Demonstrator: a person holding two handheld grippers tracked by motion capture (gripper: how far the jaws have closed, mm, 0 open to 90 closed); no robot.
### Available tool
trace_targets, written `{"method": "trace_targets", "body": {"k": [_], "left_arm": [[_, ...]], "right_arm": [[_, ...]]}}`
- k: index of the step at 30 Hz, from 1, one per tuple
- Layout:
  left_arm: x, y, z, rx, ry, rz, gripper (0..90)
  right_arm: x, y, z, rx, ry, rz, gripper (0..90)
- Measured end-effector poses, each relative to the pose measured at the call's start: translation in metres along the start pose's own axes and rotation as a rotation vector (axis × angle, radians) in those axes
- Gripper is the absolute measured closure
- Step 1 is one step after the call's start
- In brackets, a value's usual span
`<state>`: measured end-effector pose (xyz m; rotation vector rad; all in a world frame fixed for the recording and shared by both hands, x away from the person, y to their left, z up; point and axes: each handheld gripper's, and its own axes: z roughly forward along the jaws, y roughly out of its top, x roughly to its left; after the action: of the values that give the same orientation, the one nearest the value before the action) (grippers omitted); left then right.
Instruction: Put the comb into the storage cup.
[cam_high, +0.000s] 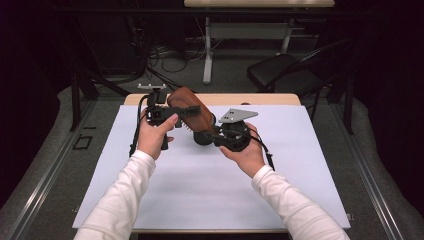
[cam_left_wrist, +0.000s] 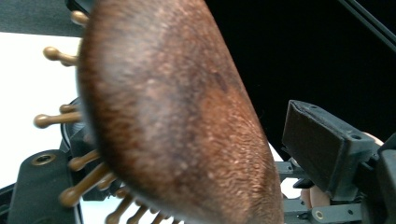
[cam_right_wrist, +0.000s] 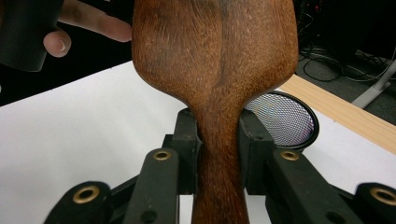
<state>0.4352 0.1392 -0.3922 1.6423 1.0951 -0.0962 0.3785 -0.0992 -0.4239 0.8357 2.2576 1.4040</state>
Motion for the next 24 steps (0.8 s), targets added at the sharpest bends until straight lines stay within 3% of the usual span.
{"method": "trace_targets", "body": {"k": [12,17,24], "left_arm": [[0.0,-0.0005,0.0009,-0.001,-0.003,0.001,19.7],[0.0032,-0.0021,-0.0004,-0.016,-0.018,-0.039,23.7],[0.0065,-0.0034,-0.0006,-0.01,-0.016,-0.059,27.8]], "right_arm": [[-0.001,-0.0013,0.0,-0.008,-0.004,-0.001,71.9],[-0.001,-0.002,-0.0001,-0.009,-0.004,-0.003,71.9],[-0.0008,-0.0048,0.0017,-0.006,-0.005,-0.007,71.9]]}}
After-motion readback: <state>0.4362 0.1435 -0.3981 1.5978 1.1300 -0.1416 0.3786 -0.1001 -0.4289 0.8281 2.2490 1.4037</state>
